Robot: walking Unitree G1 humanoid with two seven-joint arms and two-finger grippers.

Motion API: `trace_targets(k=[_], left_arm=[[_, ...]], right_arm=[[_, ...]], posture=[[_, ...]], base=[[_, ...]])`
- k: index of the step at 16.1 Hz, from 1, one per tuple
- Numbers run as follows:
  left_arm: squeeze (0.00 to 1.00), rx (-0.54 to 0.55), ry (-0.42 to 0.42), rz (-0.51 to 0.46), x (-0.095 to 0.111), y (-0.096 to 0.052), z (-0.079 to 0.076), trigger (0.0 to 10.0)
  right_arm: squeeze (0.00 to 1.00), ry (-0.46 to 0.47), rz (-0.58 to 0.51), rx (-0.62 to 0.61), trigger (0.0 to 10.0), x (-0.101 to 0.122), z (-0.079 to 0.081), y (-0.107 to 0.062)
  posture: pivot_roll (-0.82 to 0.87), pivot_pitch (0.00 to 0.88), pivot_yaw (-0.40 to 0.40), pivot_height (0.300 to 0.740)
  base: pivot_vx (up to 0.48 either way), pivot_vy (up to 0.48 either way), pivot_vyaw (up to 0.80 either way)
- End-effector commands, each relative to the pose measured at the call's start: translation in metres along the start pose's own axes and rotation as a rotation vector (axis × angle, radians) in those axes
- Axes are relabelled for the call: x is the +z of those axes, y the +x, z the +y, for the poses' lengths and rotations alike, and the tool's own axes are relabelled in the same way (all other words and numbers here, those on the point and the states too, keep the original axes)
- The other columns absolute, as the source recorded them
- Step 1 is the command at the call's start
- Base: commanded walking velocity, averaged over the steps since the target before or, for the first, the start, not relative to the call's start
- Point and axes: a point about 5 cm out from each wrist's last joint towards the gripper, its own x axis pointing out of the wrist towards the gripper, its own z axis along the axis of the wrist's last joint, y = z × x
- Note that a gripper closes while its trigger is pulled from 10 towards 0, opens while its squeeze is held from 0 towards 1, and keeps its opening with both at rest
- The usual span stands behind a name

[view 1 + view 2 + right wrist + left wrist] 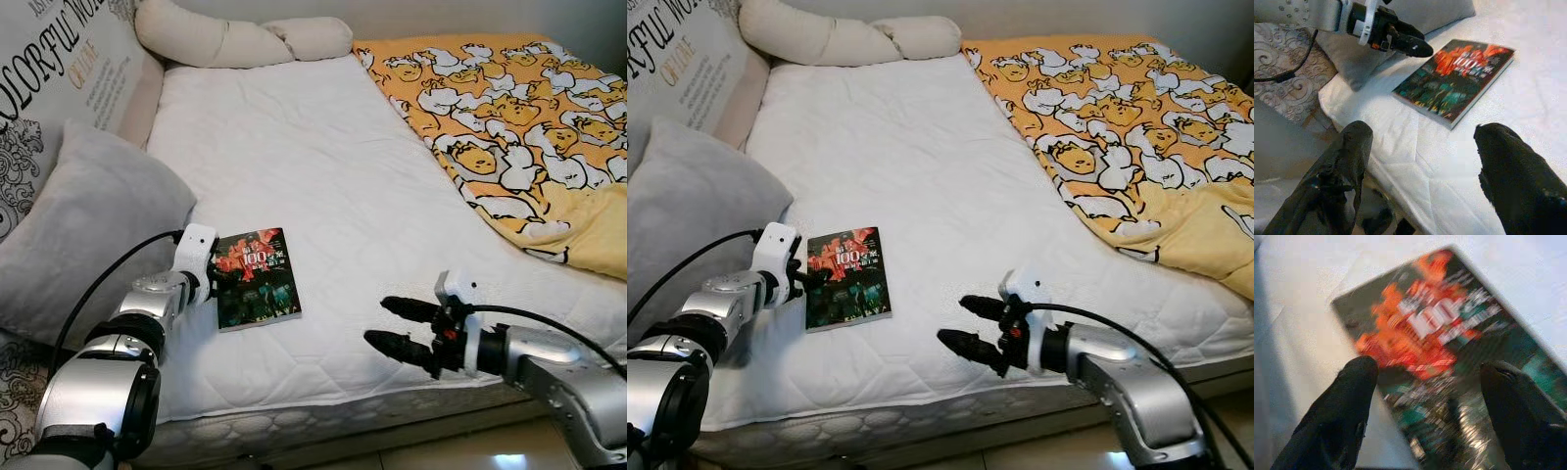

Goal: Clean up the room

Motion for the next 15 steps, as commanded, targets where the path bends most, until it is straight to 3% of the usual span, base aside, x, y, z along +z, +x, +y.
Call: trace_targets(k=[1,2,3,4,5,7,9,13,15], left_arm=[[0.63,-0.044,0.002,-0.088,0.020,0.001,-0.003,10.0],[0.06,-0.103,-0.083,-0.158,0.029,0.001,-0.009,10.0],[0.00,-0.131,-0.130,-0.202,0.034,0.001,-0.014,10.0],[0.00,-0.179,-0.204,-0.329,0.043,-0.006,-0.031,10.0],[0.00,-0.179,-0.218,-0.391,0.044,-0.014,-0.041,10.0],[0.00,-0.095,-0.163,-0.482,0.040,-0.030,-0.049,10.0],[0.00,0.005,-0.098,-0.506,0.028,-0.045,-0.053,10.0],[0.00,0.110,-0.096,-0.436,0.009,-0.072,-0.059,10.0],[0.00,0.144,-0.086,-0.418,0.004,-0.077,-0.061,10.0]], right_arm=[[0.00,-0.019,-0.013,-0.051,10.0,0.004,-0.003,0.001],[0.00,-0.009,-0.038,-0.120,10.0,0.009,-0.007,0.004],[0.00,-0.013,-0.051,-0.162,10.0,0.012,-0.009,0.007],[0.00,-0.040,-0.108,-0.303,10.0,0.019,-0.014,0.014],[0.00,-0.041,-0.148,-0.378,10.0,0.022,-0.016,0.016],[0.00,0.015,-0.188,-0.490,10.0,0.024,-0.021,0.020],[0.00,0.018,-0.195,-0.603,10.0,0.022,-0.025,0.024],[0.00,-0.020,-0.183,-0.709,10.0,0.018,-0.023,0.034],[0.00,0.007,-0.161,-0.730,10.0,0.011,-0.022,0.037]], posture=[[-0.15,0.000,0.034,0.740],[-0.15,0.000,0.039,0.740],[-0.14,0.000,0.043,0.740],[-0.12,0.000,0.037,0.740],[-0.11,0.000,0.027,0.740],[-0.09,0.000,0.015,0.740],[-0.08,0.000,0.005,0.740],[-0.04,0.000,-0.032,0.740],[-0.05,0.000,-0.033,0.740]], base=[[0.000,0.000,0.00],[0.000,0.000,0.00],[0.000,0.000,0.00],[0.000,0.000,0.00],[0.000,0.000,0.00],[0.000,0.000,0.00],[0.000,0.000,0.00],[0.000,-0.272,0.00],[0.000,-0.426,0.00]])
